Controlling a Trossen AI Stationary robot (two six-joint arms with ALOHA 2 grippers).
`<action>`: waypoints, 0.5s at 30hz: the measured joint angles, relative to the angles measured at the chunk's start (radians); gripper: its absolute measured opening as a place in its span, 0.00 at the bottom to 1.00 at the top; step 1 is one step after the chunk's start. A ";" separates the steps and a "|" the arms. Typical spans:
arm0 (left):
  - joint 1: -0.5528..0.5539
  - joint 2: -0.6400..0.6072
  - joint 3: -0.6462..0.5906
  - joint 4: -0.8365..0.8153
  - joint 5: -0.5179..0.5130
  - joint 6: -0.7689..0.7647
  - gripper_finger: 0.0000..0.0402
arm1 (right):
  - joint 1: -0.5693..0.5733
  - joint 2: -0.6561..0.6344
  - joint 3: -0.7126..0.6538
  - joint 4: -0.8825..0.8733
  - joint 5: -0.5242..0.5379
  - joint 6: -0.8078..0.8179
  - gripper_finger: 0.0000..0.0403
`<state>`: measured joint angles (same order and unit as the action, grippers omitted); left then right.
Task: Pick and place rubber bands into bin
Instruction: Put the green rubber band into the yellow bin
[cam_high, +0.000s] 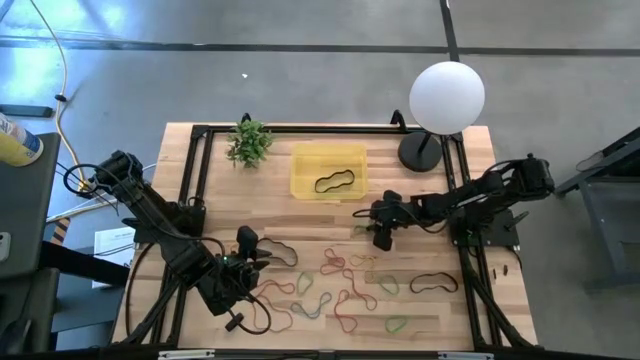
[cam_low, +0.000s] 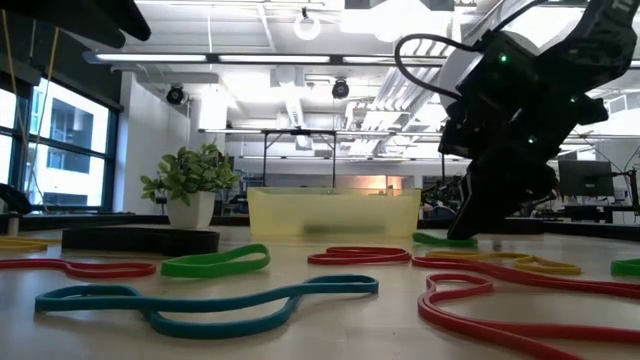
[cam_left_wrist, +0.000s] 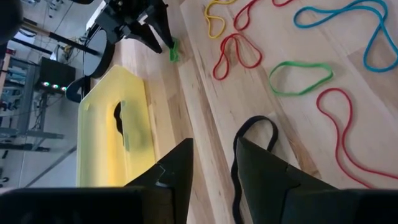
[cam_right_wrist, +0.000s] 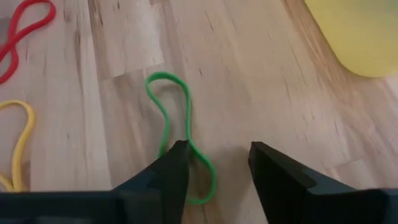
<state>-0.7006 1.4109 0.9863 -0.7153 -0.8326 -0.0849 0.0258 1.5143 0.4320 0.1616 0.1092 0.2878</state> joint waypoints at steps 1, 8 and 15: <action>0.000 0.000 0.000 0.000 0.000 0.000 0.28 | 0.000 0.000 0.000 0.000 0.002 0.000 0.32; 0.000 0.000 0.000 0.000 0.000 0.000 0.28 | 0.000 0.001 -0.001 -0.002 -0.013 -0.009 0.07; 0.000 0.000 0.000 0.001 0.000 0.000 0.28 | 0.001 0.002 -0.001 -0.003 -0.015 -0.025 0.02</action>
<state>-0.7006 1.4113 0.9863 -0.7147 -0.8322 -0.0845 0.0265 1.5158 0.4309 0.1581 0.0942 0.2630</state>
